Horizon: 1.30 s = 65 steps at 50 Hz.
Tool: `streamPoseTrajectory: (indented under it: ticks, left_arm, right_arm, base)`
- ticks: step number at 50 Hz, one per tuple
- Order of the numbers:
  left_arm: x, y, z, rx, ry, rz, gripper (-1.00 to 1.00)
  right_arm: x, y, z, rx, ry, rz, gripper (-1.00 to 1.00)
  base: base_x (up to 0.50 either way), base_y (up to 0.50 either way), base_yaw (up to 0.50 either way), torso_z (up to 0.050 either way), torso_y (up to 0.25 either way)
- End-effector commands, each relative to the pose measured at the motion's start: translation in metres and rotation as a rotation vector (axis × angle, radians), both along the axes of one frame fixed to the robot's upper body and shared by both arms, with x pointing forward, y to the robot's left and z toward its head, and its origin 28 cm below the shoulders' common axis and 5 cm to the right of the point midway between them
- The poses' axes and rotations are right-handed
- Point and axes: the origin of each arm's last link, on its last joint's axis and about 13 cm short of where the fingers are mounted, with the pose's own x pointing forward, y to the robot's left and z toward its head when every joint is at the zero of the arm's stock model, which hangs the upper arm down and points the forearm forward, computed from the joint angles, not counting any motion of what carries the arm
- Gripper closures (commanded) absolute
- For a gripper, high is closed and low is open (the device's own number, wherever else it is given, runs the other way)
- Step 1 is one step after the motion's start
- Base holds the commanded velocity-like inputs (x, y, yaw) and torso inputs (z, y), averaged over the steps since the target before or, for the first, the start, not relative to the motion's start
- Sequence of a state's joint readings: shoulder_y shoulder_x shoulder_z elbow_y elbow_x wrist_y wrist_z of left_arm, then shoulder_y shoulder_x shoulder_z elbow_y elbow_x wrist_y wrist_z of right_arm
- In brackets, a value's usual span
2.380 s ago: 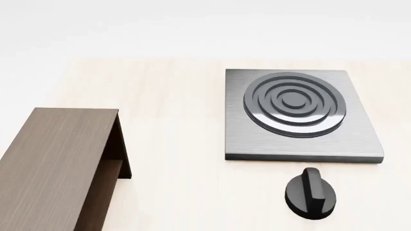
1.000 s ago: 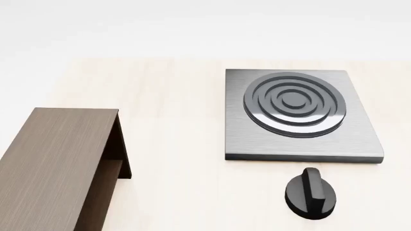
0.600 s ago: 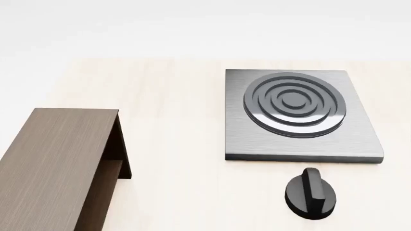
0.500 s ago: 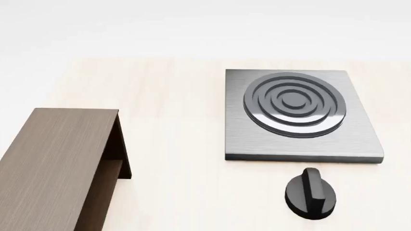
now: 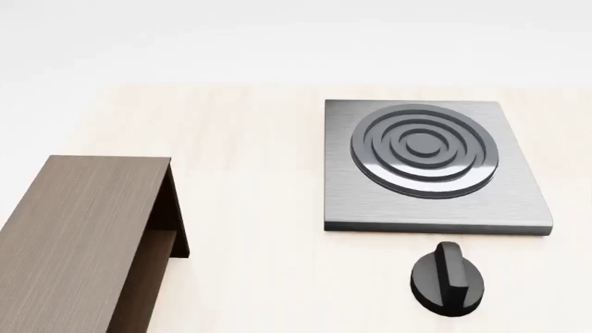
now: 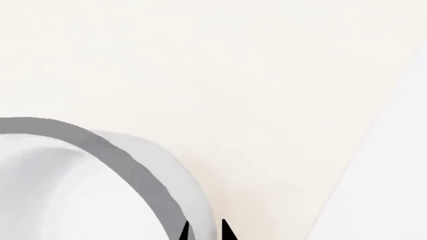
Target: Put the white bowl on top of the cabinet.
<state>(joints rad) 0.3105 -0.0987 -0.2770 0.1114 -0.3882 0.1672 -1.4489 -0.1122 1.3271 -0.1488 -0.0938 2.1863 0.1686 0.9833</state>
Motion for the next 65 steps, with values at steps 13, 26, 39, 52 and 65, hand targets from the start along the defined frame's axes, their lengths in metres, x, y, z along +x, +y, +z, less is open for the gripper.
streamPoseTrajectory:
  ticks: [13,26,39,52,65]
  left_arm:
    - [0.001,0.0,0.0,-0.006,-0.003,-0.003,-1.0]
    - [0.001,0.001,-0.001,-0.015,-0.008,-0.003,-1.0]
    - [0.0,0.001,-0.001,-0.02,-0.01,-0.003,-1.0]
    - [0.0,0.001,-0.001,-0.023,-0.014,-0.003,-1.0]
    - [0.0,0.001,-0.001,-0.029,-0.019,-0.001,-1.0]
  right_arm:
    - [0.008,0.024,0.082,-0.09,-0.213,0.127,1.0]
    - [0.027,0.045,0.135,-0.154,-0.299,0.222,1.0]
    - [0.049,0.06,0.172,-0.199,-0.351,0.275,1.0]
    - [0.07,0.07,0.2,-0.216,-0.387,0.307,1.0]
    - [0.112,0.103,0.223,-0.229,-0.428,0.433,1.0]
  base:
    - [0.0,0.0,0.0,0.0,0.001]
    - [0.0,0.0,0.0,0.0,0.0]
    - [0.0,0.0,0.0,0.0,0.001]
    - [0.0,0.0,0.0,0.0,0.001]
    - [0.0,0.0,0.0,0.0,0.002]
